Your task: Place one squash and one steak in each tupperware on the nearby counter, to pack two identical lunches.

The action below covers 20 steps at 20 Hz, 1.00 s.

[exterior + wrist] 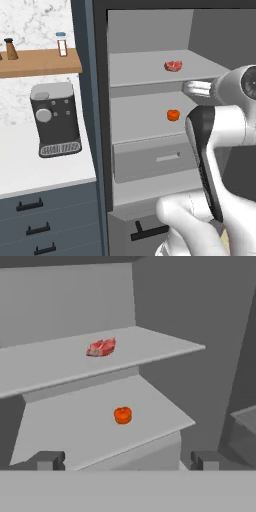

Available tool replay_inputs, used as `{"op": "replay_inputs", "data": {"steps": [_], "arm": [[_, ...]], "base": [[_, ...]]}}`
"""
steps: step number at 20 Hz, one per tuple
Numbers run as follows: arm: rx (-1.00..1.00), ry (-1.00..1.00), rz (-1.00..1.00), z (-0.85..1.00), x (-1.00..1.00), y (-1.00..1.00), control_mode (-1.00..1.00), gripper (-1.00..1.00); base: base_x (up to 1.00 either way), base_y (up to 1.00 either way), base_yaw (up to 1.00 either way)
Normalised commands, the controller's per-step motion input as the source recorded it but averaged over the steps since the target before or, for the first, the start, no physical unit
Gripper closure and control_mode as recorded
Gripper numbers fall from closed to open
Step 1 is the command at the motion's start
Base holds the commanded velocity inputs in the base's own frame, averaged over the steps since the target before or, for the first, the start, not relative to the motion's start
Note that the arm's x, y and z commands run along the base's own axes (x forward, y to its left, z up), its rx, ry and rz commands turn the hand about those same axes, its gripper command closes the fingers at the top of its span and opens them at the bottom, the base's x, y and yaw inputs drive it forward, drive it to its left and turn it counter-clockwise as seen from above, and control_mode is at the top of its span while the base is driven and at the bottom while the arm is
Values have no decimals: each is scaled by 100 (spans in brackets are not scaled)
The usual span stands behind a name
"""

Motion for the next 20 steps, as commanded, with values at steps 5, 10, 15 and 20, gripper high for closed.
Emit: {"op": "replay_inputs", "data": {"steps": [5, 10, 15, 20], "arm": [[12, 10, -7, 20, 65, -20, -100, -100], [3, 0, -10, 0, 97, 0, -100, -100], [0, 0, -11, 0, 100, 0, -100, -100], [0, 8, -6, -4, 92, 0, -100, -100]], "base": [[0, 0, 0], [0, 0, 0], [0, 0, 0], [0, 0, 0]]}}
